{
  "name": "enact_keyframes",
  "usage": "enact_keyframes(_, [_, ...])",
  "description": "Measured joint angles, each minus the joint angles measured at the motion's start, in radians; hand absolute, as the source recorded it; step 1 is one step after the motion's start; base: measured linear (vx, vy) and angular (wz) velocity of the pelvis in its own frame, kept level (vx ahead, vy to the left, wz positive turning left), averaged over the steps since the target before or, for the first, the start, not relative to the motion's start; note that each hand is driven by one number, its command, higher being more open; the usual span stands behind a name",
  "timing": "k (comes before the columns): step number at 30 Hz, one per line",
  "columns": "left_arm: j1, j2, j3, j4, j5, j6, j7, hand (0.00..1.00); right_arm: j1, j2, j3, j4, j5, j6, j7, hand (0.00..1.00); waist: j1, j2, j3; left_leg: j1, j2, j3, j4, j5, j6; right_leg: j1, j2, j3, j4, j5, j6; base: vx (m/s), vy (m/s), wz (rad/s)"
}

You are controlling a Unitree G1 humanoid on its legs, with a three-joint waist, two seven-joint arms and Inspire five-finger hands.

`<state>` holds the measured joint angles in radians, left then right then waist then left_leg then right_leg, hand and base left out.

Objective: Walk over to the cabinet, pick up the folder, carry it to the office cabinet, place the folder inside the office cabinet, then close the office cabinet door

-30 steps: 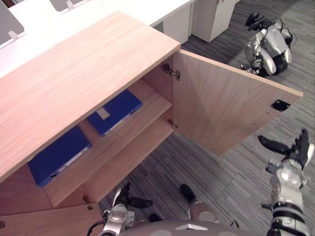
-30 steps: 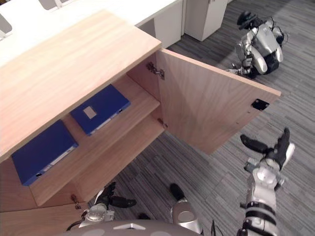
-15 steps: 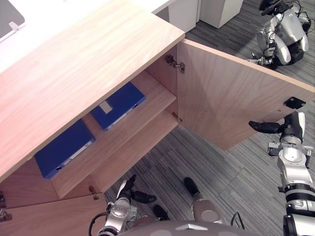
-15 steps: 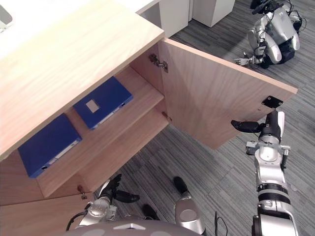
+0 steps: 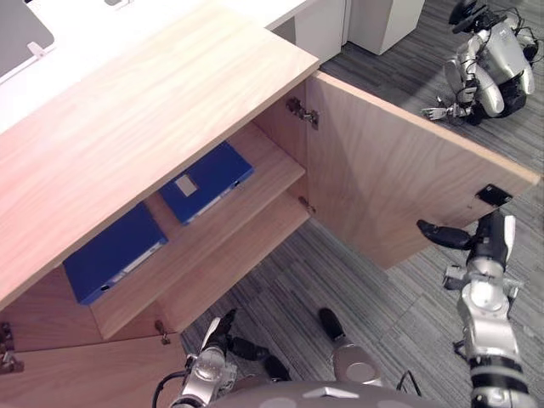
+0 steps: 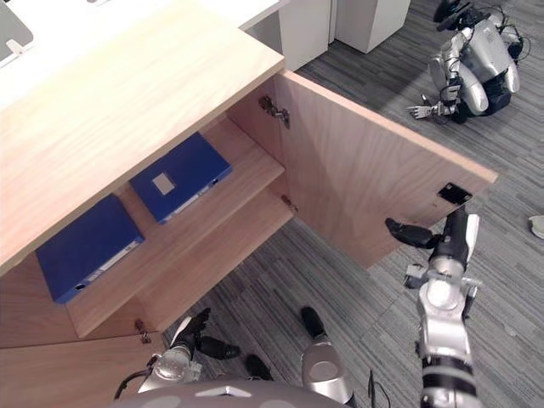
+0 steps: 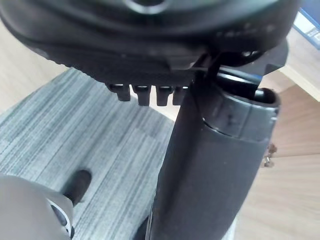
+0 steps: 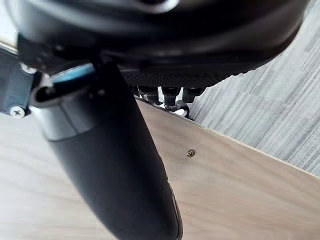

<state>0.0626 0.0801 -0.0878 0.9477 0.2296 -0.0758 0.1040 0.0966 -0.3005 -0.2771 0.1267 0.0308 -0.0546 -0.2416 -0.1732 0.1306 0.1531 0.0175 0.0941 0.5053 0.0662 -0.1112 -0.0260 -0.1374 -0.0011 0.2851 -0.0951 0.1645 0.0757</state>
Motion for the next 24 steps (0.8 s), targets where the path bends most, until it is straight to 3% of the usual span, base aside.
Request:
enact_keyframes(6, [-0.002, 0.000, 0.010, 0.029, 0.019, 0.006, 0.008, 1.00, 0.259, 0.158, 0.151, -0.194, -0.012, -0.002, 0.054, 1.00, -0.002, -0.066, -0.046, 0.008, 0.004, -0.003, 0.005, 0.004, -0.009, 0.004, 0.001, -0.002, -0.002, -0.002, -0.001, -0.02, -0.008, -0.01])
enact_keyframes(9, [0.003, -0.001, 0.018, 0.039, 0.020, 0.024, 0.009, 1.00, 0.360, 0.204, 0.223, -0.259, -0.012, -0.005, 0.106, 1.00, -0.002, -0.085, -0.056, 0.009, 0.002, -0.001, 0.007, -0.001, -0.018, 0.004, -0.004, 0.000, -0.002, -0.002, -0.006, -0.05, -0.004, -0.02])
enact_keyframes(15, [0.003, 0.000, 0.016, 0.045, 0.035, 0.043, 0.011, 1.00, 0.467, 0.220, 0.331, -0.326, -0.012, -0.007, 0.173, 1.00, 0.000, -0.097, -0.059, 0.004, -0.007, 0.000, 0.016, -0.002, -0.011, -0.001, -0.012, 0.002, 0.004, 0.006, -0.008, 0.00, 0.000, 0.00])
enact_keyframes(19, [-0.017, 0.013, 0.010, 0.048, 0.056, 0.043, 0.011, 1.00, 0.510, 0.197, 0.416, -0.340, 0.010, -0.007, 0.240, 1.00, 0.004, -0.123, -0.058, -0.011, -0.001, -0.020, 0.040, -0.006, -0.001, 0.004, -0.020, -0.012, 0.010, 0.006, -0.008, 0.00, 0.003, 0.12])
enact_keyframes(24, [-0.046, 0.027, -0.014, 0.064, 0.057, 0.041, 0.006, 1.00, 0.446, 0.141, 0.516, -0.330, 0.010, -0.005, 0.298, 1.00, 0.042, -0.150, -0.065, -0.024, -0.005, -0.091, 0.041, 0.010, 0.004, 0.021, -0.034, -0.085, 0.018, -0.005, -0.014, -0.04, -0.003, 0.41])
